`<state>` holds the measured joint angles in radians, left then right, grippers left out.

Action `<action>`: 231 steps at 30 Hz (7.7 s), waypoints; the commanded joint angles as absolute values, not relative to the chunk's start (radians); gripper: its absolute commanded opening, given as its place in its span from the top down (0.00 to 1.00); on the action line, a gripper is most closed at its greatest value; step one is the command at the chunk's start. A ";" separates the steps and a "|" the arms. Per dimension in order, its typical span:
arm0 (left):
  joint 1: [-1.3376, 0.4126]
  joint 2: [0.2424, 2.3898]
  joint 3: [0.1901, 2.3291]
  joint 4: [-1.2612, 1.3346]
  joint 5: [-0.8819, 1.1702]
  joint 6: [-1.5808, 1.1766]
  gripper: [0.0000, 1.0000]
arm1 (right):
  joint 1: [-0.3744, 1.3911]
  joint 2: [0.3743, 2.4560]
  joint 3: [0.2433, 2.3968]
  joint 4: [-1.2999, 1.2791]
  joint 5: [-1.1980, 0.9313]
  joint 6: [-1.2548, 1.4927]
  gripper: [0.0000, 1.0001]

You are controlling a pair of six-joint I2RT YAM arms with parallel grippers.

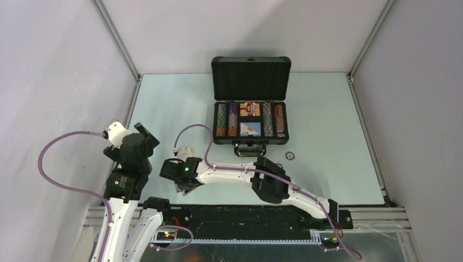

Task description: Pack up texas hold em set

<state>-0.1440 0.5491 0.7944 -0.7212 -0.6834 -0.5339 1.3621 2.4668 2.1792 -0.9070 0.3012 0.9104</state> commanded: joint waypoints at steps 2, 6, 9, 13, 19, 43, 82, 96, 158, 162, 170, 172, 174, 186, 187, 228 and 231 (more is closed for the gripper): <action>-0.150 0.547 0.834 -0.717 -0.684 -0.538 0.02 | 1.362 2.538 2.068 -1.068 0.358 0.893 0.33; -0.149 0.548 0.836 -0.717 -0.681 -0.537 0.02 | 1.355 2.480 1.959 -1.061 0.405 0.897 0.31; -0.150 0.550 0.834 -0.717 -0.680 -0.536 0.02 | 1.338 2.451 1.911 -1.071 0.415 0.906 0.30; -0.150 0.552 0.835 -0.716 -0.677 -0.536 0.02 | 1.316 2.402 1.815 -1.042 0.414 0.911 0.29; -0.150 0.552 0.835 -0.716 -0.675 -0.534 0.02 | 1.303 2.358 1.734 -0.983 0.389 0.897 0.23; -0.149 0.556 0.836 -0.715 -0.666 -0.533 0.02 | 1.311 2.360 1.772 -1.004 0.342 0.914 0.21; -0.150 0.560 0.836 -0.715 -0.664 -0.533 0.02 | 1.305 2.239 1.755 -0.985 0.413 0.861 0.42; -0.149 0.559 0.836 -0.715 -0.667 -0.532 0.02 | 1.225 2.096 1.745 -0.936 0.403 0.776 0.42; -0.148 0.580 0.839 -0.715 -0.662 -0.524 0.02 | 0.517 2.388 2.338 -0.899 0.156 0.386 0.17; -0.148 0.580 0.839 -0.715 -0.663 -0.524 0.02 | 0.518 2.386 2.341 -0.892 0.164 0.381 0.07; -0.148 0.579 0.839 -0.715 -0.664 -0.524 0.02 | 0.530 2.269 2.271 -0.880 0.253 0.352 0.01; -0.147 0.580 0.839 -0.716 -0.665 -0.523 0.02 | 0.542 2.200 2.209 -0.862 0.296 0.342 0.01; -0.146 0.578 0.839 -0.716 -0.667 -0.521 0.02 | 0.559 2.088 2.110 -0.817 0.326 0.344 0.00; -0.146 0.583 0.838 -0.715 -0.662 -0.516 0.02 | 0.795 1.738 1.579 -0.676 0.364 0.388 0.01; -0.146 0.583 0.838 -0.716 -0.661 -0.517 0.02 | 0.850 1.727 1.566 -0.688 0.446 0.388 0.00; -0.146 0.591 0.834 -0.709 -0.625 -0.509 0.02 | 1.223 2.039 1.485 -0.628 0.372 0.764 0.15; -0.146 0.589 0.834 -0.709 -0.626 -0.509 0.02 | 1.222 2.064 1.498 -0.641 0.382 0.762 0.17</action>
<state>-0.1440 0.5892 0.7952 -0.7212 -0.6243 -0.5228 1.2179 2.0346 1.4467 -0.6064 0.3393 0.7494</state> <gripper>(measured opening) 0.985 0.844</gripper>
